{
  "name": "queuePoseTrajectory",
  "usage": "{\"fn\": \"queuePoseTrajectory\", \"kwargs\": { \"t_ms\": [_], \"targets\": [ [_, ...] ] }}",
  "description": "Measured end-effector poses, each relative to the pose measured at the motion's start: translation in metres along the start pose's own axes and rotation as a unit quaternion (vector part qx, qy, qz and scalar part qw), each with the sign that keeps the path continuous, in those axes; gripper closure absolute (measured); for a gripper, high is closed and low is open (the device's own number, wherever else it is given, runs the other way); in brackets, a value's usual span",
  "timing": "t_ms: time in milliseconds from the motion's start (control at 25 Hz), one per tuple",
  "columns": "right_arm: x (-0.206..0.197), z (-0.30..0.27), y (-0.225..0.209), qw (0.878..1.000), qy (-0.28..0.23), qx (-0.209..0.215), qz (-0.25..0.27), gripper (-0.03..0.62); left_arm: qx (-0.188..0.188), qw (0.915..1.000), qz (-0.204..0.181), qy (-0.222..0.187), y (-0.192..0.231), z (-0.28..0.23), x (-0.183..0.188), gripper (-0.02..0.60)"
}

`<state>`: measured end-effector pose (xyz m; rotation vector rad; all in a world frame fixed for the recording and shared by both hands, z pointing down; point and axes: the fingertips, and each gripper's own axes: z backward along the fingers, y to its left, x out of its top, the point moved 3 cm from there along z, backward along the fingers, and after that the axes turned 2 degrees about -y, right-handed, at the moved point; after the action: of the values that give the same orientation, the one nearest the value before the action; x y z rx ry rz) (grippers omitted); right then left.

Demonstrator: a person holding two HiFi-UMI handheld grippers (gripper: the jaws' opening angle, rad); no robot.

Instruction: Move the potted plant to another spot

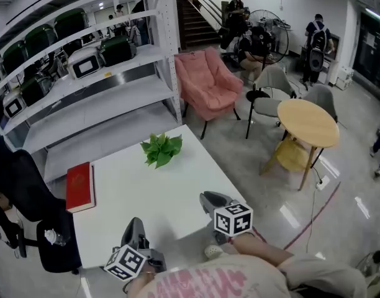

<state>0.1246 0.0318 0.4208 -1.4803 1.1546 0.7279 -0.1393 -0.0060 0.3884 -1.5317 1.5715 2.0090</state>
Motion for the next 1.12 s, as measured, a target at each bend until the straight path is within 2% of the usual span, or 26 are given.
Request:
{"fn": "queuePoseTrajectory", "kwargs": {
  "t_ms": [280, 600, 1120],
  "targets": [
    [0.002, 0.017, 0.014, 1.000, -0.010, 0.003, 0.005, 0.586, -0.013, 0.9997, -0.018, -0.007, -0.010, 0.011, 0.005, 0.579],
    [-0.004, 0.032, 0.015, 0.999, -0.004, -0.027, 0.017, 0.586, -0.024, 0.9992, -0.031, 0.001, -0.013, 0.021, -0.002, 0.579],
    [-0.022, 0.044, 0.029, 0.999, 0.007, -0.032, 0.036, 0.586, -0.026, 0.9990, -0.029, 0.023, -0.001, 0.038, -0.014, 0.579]
  ]
}}
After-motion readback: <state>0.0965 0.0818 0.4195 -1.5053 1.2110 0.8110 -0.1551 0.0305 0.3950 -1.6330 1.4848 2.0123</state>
